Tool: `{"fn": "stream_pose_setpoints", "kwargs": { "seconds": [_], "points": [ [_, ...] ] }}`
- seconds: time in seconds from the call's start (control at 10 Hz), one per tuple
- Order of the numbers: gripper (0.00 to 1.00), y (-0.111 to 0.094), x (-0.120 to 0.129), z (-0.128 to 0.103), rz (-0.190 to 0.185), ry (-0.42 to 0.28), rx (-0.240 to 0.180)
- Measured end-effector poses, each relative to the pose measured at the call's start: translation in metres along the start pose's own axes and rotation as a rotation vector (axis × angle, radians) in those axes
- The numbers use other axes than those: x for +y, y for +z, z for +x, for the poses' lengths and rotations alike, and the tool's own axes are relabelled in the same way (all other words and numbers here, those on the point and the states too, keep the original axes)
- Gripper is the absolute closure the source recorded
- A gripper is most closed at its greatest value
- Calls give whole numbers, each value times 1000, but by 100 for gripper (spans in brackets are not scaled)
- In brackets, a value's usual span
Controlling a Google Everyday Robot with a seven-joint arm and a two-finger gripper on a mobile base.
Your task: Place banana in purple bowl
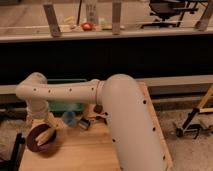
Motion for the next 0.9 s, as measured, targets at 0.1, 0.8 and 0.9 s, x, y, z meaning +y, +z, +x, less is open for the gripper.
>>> {"fn": "stream_pose_setpoints", "kwargs": {
  "seconds": [0.1, 0.8, 0.9],
  "points": [
    [20, -1, -1, 1, 3, 5, 2],
    [20, -3, -5, 4, 15, 26, 16],
    [20, -3, -6, 4, 16, 25, 17]
  ]
}}
